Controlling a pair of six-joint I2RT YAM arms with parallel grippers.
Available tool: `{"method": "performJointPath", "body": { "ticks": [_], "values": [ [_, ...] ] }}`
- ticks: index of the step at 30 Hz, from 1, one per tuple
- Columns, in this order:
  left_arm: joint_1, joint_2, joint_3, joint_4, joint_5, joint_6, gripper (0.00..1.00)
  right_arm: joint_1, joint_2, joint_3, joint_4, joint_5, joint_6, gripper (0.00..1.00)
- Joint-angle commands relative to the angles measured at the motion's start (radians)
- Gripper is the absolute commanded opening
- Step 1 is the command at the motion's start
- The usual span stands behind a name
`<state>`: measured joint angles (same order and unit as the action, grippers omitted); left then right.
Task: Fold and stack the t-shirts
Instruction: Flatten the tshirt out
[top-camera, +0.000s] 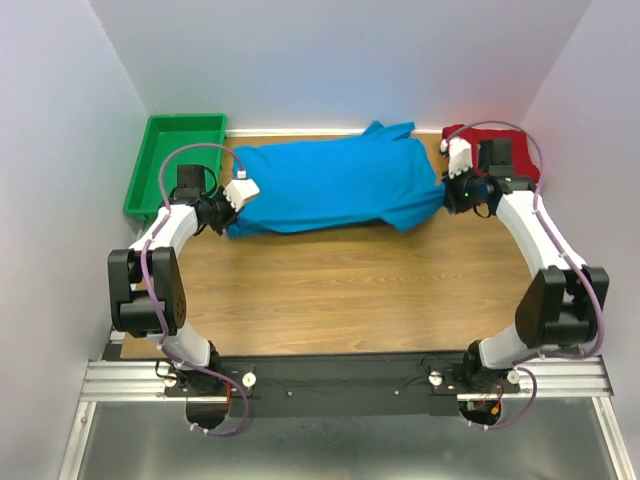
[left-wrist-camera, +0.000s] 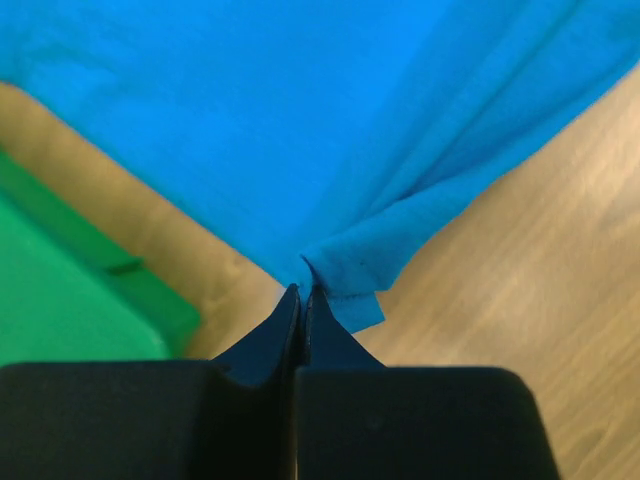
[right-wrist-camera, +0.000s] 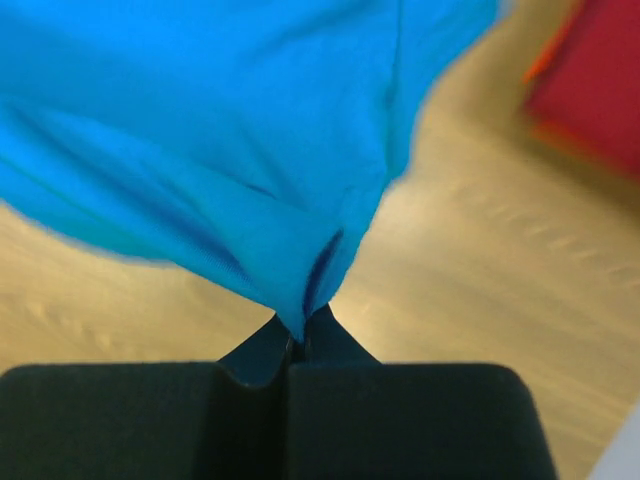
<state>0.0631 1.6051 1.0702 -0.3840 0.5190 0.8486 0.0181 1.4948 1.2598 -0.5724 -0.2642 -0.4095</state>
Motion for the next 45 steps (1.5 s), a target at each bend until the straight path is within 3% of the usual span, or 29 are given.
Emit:
{"method": "performJointPath", "body": {
  "ticks": [1, 3, 9, 10, 13, 18, 21, 25, 29, 35, 42, 43, 45],
  "values": [
    [0.0, 0.035, 0.016, -0.107, -0.068, 0.15, 0.04, -0.007, 0.134, 0.03, -0.298, -0.02, -0.11, 0.01],
    [0.0, 0.049, 0.022, -0.241, -0.066, 0.202, 0.06, -0.007, 0.209, 0.052, -0.447, -0.012, -0.152, 0.01],
    [-0.002, 0.007, -0.036, -0.394, -0.099, 0.289, 0.13, -0.006, 0.341, 0.05, -0.736, -0.029, -0.25, 0.01],
    [-0.003, -0.003, -0.073, -0.41, -0.117, 0.334, 0.16, -0.006, 0.35, 0.049, -0.8, -0.052, -0.267, 0.08],
    [-0.003, -0.059, -0.15, -0.492, -0.132, 0.409, 0.43, -0.004, 0.32, 0.004, -0.817, -0.04, -0.324, 0.27],
    [-0.003, -0.175, -0.208, -0.526, -0.146, 0.475, 0.57, -0.004, 0.243, -0.063, -0.817, 0.022, -0.416, 0.43],
    [-0.003, -0.174, -0.178, -0.529, -0.123, 0.458, 0.63, -0.007, 0.228, -0.013, -0.816, 0.01, -0.43, 0.46],
    [-0.032, -0.171, -0.142, -0.504, -0.09, 0.428, 0.63, -0.006, 0.246, 0.126, -0.802, -0.102, -0.361, 0.4],
    [-0.062, -0.16, -0.164, -0.507, -0.109, 0.423, 0.55, 0.008, 0.271, 0.161, -0.804, -0.158, -0.35, 0.32],
    [-0.216, -0.183, -0.251, -0.44, -0.161, 0.38, 0.54, 0.106, 0.266, 0.029, -0.657, -0.09, -0.278, 0.3],
    [-0.235, -0.123, -0.314, -0.362, -0.255, 0.343, 0.53, 0.111, 0.357, 0.075, -0.524, -0.047, -0.175, 0.28],
    [-0.233, -0.12, -0.335, -0.351, -0.286, 0.345, 0.51, 0.112, 0.366, 0.087, -0.518, -0.038, -0.161, 0.27],
    [-0.233, -0.129, -0.354, -0.363, -0.306, 0.381, 0.36, 0.111, 0.393, 0.092, -0.515, -0.024, -0.152, 0.26]
  ]
}}
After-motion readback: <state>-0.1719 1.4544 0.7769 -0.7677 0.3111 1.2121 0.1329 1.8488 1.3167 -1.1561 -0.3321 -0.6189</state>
